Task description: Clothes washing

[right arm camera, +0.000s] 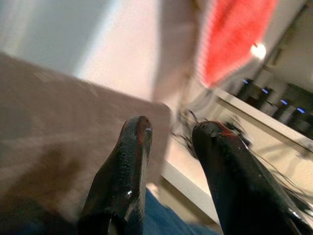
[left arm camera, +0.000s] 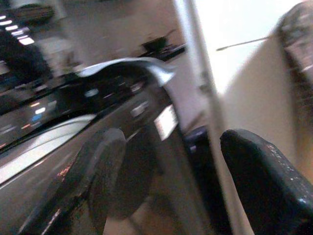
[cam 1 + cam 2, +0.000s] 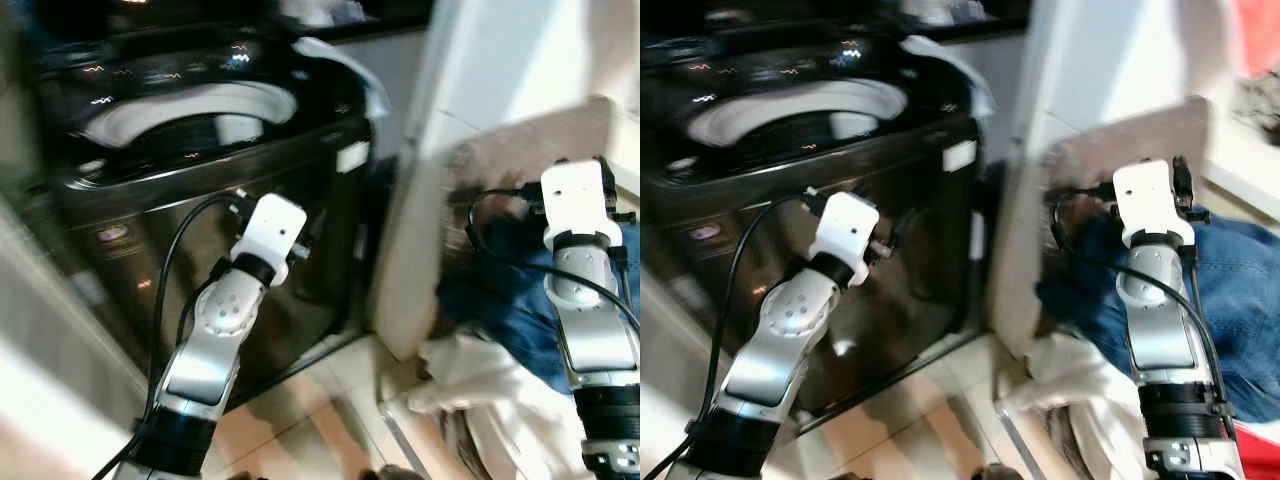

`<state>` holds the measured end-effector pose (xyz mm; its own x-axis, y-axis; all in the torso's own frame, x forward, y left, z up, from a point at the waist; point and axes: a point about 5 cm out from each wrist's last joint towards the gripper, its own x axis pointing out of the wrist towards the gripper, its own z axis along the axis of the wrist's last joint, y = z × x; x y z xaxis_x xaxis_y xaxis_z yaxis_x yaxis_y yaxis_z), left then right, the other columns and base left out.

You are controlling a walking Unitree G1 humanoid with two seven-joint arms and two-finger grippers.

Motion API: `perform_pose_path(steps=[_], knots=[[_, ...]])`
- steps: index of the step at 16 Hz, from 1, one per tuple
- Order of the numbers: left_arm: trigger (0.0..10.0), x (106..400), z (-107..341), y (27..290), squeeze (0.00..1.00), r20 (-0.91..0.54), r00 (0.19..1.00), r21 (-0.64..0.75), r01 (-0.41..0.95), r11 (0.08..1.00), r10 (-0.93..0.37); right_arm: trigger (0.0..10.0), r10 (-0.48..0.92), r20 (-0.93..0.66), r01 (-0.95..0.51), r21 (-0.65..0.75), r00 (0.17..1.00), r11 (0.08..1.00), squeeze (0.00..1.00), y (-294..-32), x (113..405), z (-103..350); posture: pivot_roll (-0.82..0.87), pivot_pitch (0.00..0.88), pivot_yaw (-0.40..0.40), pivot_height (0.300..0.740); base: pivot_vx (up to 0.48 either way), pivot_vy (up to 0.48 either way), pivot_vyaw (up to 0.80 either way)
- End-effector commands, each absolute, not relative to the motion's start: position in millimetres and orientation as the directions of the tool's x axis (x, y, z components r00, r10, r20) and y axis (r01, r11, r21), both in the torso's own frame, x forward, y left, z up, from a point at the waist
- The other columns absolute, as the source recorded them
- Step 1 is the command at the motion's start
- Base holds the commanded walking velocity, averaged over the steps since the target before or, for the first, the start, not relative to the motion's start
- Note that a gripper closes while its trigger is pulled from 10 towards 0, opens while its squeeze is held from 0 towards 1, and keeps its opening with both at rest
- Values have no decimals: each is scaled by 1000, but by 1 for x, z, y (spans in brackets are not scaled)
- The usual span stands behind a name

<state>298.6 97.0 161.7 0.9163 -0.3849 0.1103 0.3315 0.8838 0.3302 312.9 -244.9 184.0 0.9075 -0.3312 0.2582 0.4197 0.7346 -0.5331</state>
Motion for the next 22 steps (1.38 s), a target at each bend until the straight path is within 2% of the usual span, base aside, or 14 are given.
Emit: perform_pose_path(steps=[1, 4, 6, 7, 8, 10, 12, 15, 17, 22], knots=[[10000, 300, 163, 93, 0, 110, 907, 331, 353, 875, -407, 10000, -330, 284, 435, -537, 900, 723, 1000, -247, 311, 190, -146, 0, 21, 723, 0, 0, -656], [10000, 301, 163, 92, 0, 114, 903, 322, 360, 876, -413, 10000, -326, 280, 429, -535, 903, 728, 1000, -252, 312, 195, -150, 0, 18, 723, 0, 0, -485], [10000, 300, 163, 91, 0, 115, 902, 319, 364, 875, -417, 10000, -351, 204, 406, -488, 914, 773, 1000, -258, 315, 194, -147, 0, 16, 723, 0, 0, 0], [10000, 300, 162, 92, 0, 113, 902, 318, 363, 876, -416, 10000, -346, 113, 362, -397, 931, 844, 1000, -261, 322, 196, -145, 0, 15, 723, 0, 0, 0], [10000, 300, 162, 93, 0, 112, 903, 318, 363, 876, -415, 10000, -289, 42, 287, -332, 956, 899, 1000, -260, 328, 200, -143, 0, 16, 723, 0, 0, 0], [10000, 300, 162, 93, 0, 111, 904, 319, 362, 876, -414, 10000, -242, 5, 233, -291, 970, 928, 1000, -262, 332, 212, -142, 0, 16, 723, 0, 0, 0], [10000, 300, 162, 94, 0, 109, 903, 324, 364, 873, -416, 10000, -83, -62, 64, -260, 995, 964, 1000, -273, 336, 248, -145, 0, 19, 723, 0, 0, 0], [10000, 300, 162, 94, 0, 109, 903, 324, 363, 874, -416, 10000, 53, -181, -102, -279, 982, 955, 1000, -282, 329, 250, -139, 0, 15, 723, 0, 0, 0], [10000, 298, 164, 95, 0, 110, 903, 324, 363, 874, -415, 10000, 142, -292, -246, -362, 946, 899, 1000, -297, 312, 259, -139, 0, 12, 723, 0, 0, 0], [10000, 298, 164, 98, 0, 107, 905, 317, 361, 877, -411, 10000, 145, -427, -328, -394, 893, 858, 1000, -329, 296, 259, -144, 0, 6, 723, 0, 0, 0]])
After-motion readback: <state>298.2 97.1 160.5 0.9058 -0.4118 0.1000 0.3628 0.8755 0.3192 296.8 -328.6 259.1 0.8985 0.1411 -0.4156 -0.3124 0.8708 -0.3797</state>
